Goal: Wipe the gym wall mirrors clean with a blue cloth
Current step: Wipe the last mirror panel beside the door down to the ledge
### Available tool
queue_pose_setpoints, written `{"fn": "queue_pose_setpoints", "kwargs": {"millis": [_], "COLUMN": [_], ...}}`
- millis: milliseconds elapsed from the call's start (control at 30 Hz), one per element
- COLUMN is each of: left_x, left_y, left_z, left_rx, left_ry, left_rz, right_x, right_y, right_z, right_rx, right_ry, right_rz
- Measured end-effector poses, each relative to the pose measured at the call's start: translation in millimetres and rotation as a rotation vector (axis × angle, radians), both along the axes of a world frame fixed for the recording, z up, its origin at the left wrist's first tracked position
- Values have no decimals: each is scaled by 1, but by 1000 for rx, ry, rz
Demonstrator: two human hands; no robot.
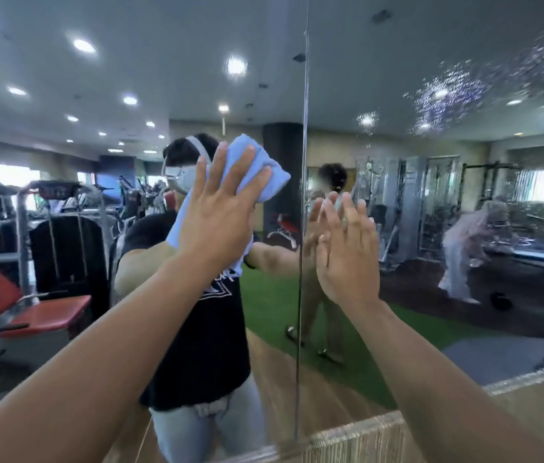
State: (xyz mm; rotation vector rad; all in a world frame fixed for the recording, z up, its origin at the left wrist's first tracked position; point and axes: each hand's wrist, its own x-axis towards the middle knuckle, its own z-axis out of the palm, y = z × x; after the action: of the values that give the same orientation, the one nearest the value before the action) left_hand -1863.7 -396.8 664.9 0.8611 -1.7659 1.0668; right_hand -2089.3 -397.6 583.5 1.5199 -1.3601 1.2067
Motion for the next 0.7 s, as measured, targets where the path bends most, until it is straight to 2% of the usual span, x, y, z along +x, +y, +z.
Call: {"fn": "queue_pose_setpoints", "kwargs": {"millis": [333,567,700], "left_x": [-41,-87,-112], "left_y": [-5,-14,-20], "left_z": [61,146,198], "left_rx": [7,-77,-109], "left_ry": [202,429,554], "left_rz": [-36,-2,0], "right_x": [-32,-100,-143], "right_y": [-15,-14,-14], "right_z": [97,177,222], "right_rx": [-124,-166,-161], "right_ry": [8,66,19], "right_rz": [52,85,82]}}
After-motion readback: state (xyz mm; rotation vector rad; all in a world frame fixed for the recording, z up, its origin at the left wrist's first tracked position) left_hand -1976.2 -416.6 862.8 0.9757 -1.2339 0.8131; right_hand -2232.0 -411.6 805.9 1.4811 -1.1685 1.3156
